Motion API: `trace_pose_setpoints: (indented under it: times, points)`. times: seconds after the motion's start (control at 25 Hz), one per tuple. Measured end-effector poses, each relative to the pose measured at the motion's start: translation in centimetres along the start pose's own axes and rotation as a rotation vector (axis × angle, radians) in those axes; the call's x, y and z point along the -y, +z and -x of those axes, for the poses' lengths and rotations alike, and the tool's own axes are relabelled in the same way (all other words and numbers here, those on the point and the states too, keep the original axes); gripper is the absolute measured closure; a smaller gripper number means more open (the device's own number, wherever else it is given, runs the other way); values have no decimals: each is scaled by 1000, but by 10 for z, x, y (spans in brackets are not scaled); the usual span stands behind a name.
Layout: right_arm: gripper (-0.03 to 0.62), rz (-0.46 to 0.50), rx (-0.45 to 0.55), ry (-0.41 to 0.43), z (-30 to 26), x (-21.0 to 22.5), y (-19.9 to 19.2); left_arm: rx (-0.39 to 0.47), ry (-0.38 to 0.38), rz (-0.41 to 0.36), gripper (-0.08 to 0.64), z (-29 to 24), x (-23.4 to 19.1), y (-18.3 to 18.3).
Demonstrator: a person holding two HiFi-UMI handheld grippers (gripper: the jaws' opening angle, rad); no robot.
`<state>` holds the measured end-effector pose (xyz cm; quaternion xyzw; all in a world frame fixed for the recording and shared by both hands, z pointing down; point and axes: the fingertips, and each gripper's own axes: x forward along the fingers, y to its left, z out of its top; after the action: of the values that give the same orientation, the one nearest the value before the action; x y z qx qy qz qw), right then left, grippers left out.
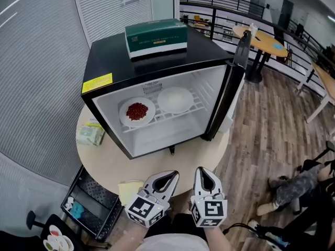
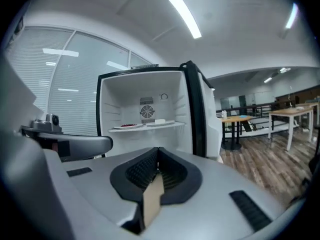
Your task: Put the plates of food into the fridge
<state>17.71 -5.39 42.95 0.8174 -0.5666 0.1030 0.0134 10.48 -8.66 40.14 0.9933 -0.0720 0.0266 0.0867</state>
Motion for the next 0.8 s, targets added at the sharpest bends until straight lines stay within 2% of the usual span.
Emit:
trace_pose_setpoints:
  times: [0.16,0.36,0.8]
  points:
    - [584,-30,-59,20,9,-2,-28,-17,8,0,555,3,4,-9]
    - [584,-75,-66,10,12,1,-32,-16,26,8,555,6,1,-9]
    - [584,-63,-76,20,10,-4,-33,-15,51,28,557,8,-5,-10]
